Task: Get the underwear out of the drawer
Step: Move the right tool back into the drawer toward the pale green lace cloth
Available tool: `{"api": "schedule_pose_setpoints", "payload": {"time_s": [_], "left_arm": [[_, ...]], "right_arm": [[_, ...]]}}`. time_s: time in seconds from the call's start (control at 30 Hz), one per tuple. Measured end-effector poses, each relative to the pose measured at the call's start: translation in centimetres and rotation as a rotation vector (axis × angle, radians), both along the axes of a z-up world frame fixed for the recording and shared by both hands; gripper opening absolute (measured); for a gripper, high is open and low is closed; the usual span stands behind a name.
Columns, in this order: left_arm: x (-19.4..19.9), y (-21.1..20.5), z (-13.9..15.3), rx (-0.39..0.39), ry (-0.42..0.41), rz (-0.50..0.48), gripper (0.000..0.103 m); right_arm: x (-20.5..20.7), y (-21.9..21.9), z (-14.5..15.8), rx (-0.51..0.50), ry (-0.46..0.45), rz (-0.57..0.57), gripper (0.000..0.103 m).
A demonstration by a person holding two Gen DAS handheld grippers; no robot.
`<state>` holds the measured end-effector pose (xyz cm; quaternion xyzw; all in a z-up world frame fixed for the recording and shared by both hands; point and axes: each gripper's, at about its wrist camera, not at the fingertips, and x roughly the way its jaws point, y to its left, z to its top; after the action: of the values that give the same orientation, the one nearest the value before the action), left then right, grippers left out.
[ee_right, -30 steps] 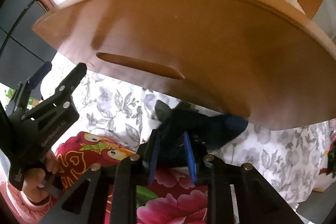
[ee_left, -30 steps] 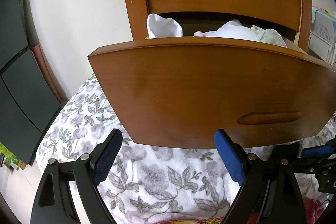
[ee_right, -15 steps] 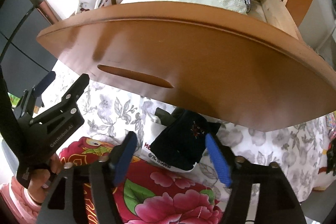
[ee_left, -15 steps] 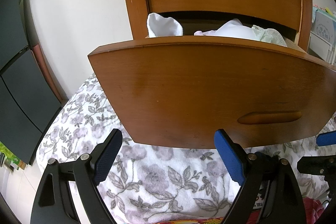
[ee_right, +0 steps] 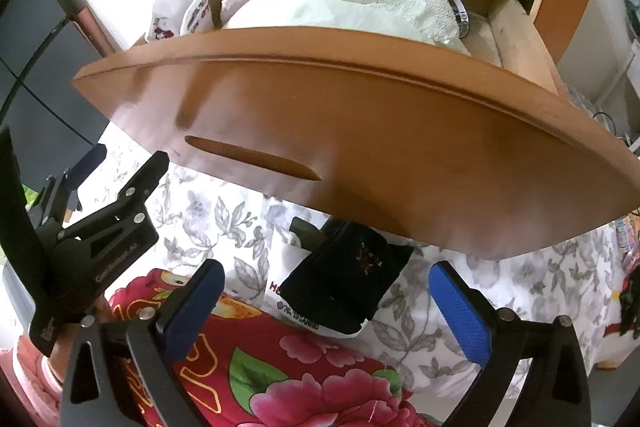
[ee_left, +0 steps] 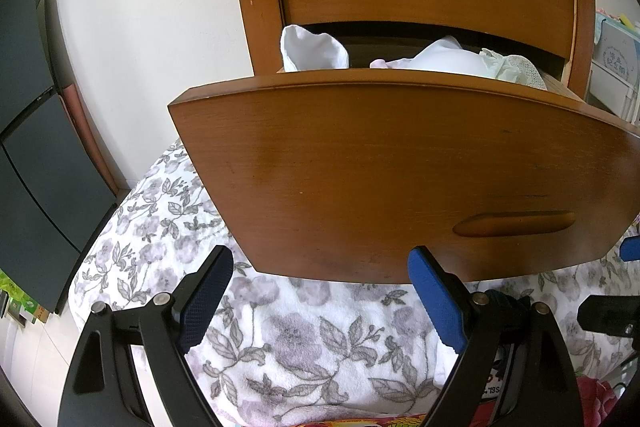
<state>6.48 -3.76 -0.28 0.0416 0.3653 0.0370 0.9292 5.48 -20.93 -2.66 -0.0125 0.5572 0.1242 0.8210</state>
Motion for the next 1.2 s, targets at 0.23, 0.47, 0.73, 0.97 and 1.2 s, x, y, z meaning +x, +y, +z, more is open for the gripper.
{"api": "schedule_pose_setpoints", "payload": {"time_s": [0.23,0.47,0.73,0.97,1.2], "left_arm": [[0.0,0.0,0.0,0.000,0.000,0.000,0.090],[0.1,0.0,0.0,-0.004,-0.001,0.000,0.090],[0.1,0.0,0.2,-0.016,-0.005,0.001,0.090],[0.1,0.3,0.2,-0.034,-0.003,0.002,0.090],[0.2,0.8,0.2,-0.058,0.003,0.005,0.090]], "right_arm": [[0.0,-0.4,0.5,0.000,-0.014,-0.014,0.103],[-0.1,-0.7,1.1,0.001,-0.025,-0.027,0.103],[-0.4,-0.8,3.4,0.006,-0.071,-0.036,0.103],[-0.7,-1.0,7.2,0.020,-0.151,-0.048,0.103],[-0.5,-1.1,11.9,0.036,-0.243,-0.061,0.103]]}}
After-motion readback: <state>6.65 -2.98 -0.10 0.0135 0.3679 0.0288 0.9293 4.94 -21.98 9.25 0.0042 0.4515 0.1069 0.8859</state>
